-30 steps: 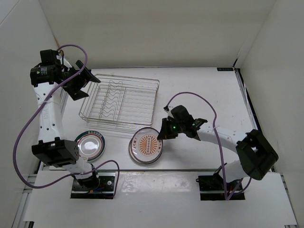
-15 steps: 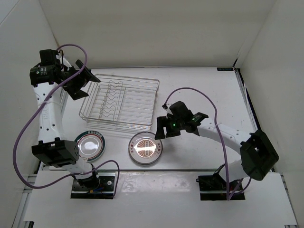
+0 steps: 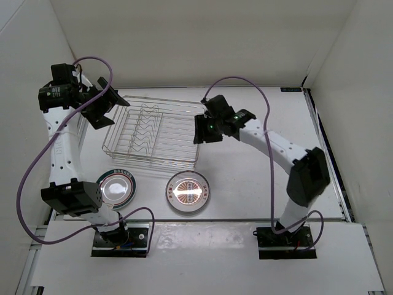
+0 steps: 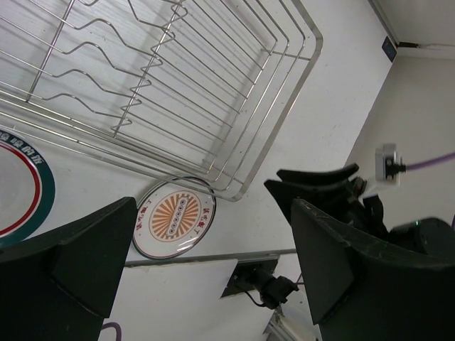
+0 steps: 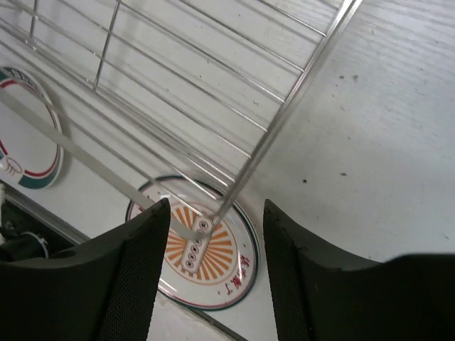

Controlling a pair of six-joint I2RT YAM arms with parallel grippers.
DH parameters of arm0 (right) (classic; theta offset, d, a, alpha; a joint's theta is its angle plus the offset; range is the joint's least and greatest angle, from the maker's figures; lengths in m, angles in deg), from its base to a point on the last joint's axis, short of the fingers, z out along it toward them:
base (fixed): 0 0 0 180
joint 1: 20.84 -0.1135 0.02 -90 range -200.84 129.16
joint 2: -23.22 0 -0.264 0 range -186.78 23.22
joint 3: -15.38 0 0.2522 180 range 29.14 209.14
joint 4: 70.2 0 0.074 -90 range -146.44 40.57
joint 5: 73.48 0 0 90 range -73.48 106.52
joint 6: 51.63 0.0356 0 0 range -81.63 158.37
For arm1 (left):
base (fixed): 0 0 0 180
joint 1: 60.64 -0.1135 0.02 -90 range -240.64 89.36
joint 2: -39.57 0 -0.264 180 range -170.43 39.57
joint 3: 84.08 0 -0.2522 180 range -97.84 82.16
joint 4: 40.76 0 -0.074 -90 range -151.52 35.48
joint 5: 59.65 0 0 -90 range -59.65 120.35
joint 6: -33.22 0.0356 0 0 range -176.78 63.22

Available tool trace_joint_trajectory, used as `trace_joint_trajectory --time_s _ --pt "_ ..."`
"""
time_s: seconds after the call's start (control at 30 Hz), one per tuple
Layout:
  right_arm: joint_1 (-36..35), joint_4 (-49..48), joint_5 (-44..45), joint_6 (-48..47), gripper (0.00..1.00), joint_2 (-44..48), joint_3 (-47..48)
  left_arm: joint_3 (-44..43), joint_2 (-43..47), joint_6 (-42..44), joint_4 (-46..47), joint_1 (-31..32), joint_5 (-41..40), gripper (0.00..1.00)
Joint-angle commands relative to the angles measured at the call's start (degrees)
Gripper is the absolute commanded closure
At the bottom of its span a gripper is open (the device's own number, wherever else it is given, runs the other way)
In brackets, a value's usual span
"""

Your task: Unload the plates from the dish rack

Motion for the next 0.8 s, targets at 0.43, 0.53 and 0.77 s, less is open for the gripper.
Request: trace_joint_trajectory --time_s 0.43,0.53,0.77 --pt "2.5 13.4 5.6 -1.5 0.52 -18.5 18.3 12.7 11.8 0.0 -26.4 0.0 -1.7 0.0" --pt "3.2 10.6 3.8 -1.9 0.68 -21.8 19.2 15.9 14.7 -0.1 -26.4 -2.8 -1.4 0.0" --pt "3.9 9.7 -3.7 -5.7 0.97 -29.4 28.4 21.5 18.6 -1.9 -26.6 -4.5 -0.1 0.0"
